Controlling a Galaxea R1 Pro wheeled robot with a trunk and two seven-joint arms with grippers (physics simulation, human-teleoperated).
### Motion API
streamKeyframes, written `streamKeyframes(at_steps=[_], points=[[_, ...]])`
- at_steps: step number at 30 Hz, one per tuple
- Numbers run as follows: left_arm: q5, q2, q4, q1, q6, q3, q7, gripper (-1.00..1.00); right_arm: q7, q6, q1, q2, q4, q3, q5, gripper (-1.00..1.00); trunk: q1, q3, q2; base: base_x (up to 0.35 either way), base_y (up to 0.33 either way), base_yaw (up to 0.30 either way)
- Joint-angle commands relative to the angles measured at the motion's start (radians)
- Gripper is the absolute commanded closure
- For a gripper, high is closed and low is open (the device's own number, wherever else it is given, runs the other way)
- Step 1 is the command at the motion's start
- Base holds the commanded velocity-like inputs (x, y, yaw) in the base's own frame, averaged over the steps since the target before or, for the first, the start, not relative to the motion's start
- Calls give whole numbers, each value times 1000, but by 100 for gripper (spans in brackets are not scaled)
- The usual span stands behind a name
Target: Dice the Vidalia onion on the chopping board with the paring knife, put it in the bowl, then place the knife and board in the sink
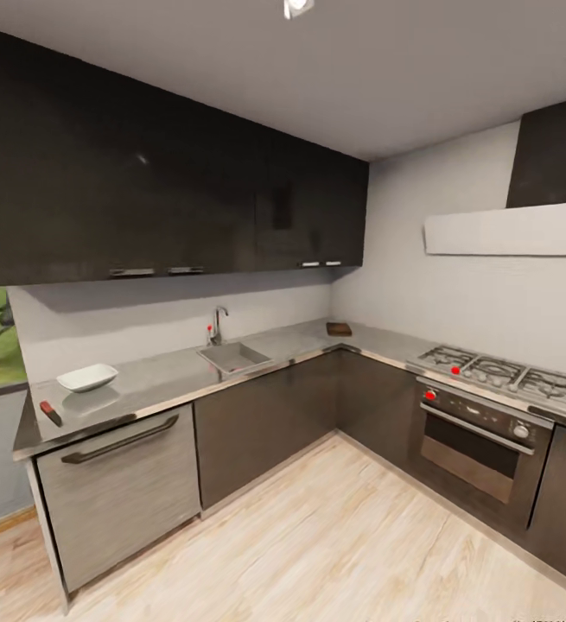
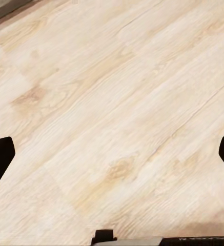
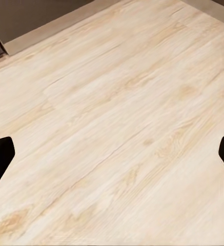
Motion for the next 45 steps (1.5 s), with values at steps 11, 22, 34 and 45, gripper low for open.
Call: streamKeyframes(at_steps=[11,22,34,45], points=[[2,3,-2,1,-3,-2,-1,-100,1,-1,1,0,-1,1,-2,-100,1,-14,0,95,-91,-171],[2,4,-2,1,-3,-2,-1,-100,1,-1,1,0,-1,1,-2,-100,1,-29,0,2,-2,-171],[2,2,-1,1,-3,-2,-1,-100,1,-1,1,0,-1,2,-2,-100,1,-45,0,9,-14,-170],[2,2,-2,1,-3,-2,-1,-100,1,-1,1,0,-1,3,-2,-100,1,-47,0,185,-193,-28]])
